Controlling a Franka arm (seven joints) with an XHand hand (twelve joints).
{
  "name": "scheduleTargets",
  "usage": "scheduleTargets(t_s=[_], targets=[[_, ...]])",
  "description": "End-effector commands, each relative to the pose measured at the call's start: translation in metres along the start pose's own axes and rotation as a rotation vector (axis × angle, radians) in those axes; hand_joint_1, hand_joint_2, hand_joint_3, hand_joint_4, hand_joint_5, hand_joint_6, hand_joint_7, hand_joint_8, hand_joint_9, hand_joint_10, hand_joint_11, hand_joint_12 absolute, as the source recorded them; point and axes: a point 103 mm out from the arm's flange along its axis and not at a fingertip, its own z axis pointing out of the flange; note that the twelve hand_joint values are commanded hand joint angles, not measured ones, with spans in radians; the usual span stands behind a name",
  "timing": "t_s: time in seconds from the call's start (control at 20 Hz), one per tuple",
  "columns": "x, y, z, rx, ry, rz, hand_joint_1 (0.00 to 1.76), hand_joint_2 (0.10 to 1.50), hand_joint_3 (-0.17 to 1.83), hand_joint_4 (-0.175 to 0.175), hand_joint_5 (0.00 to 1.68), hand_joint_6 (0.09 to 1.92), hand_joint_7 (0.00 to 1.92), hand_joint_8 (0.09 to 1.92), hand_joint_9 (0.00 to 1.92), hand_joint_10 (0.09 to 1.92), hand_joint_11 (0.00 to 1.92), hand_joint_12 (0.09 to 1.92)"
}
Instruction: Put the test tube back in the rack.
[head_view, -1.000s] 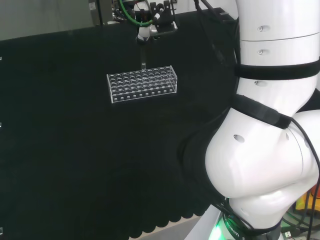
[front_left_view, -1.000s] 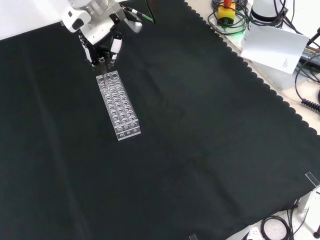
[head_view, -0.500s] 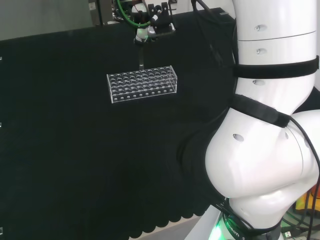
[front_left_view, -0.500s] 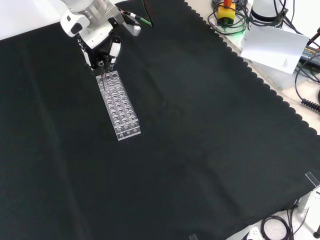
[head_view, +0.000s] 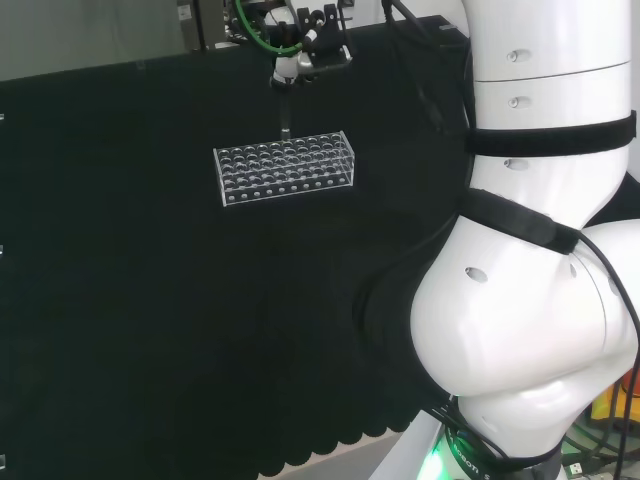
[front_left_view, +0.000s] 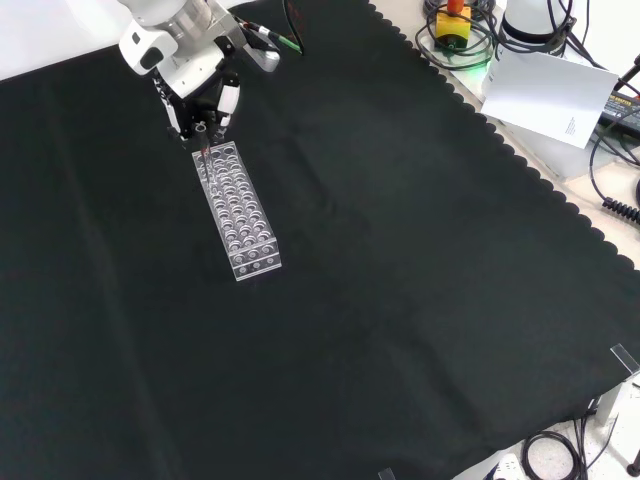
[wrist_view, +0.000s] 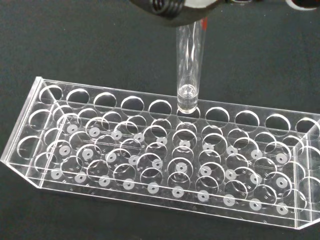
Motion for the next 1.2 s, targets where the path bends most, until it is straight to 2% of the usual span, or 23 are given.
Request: scheduleTargets(t_s=[0.05,1.2], targets=[[-0.003,0.000,0.003,0.009,-0.004,0.001,1.24,1.02,-0.17,-0.175,1.55,0.09,1.74,0.51,1.65,0.52,1.23,0.90],[0.001,0.005,0.014,0.031,-0.001,-0.008,1.24,1.02,-0.17,-0.175,1.55,0.09,1.74,0.51,1.65,0.52,1.23,0.90]])
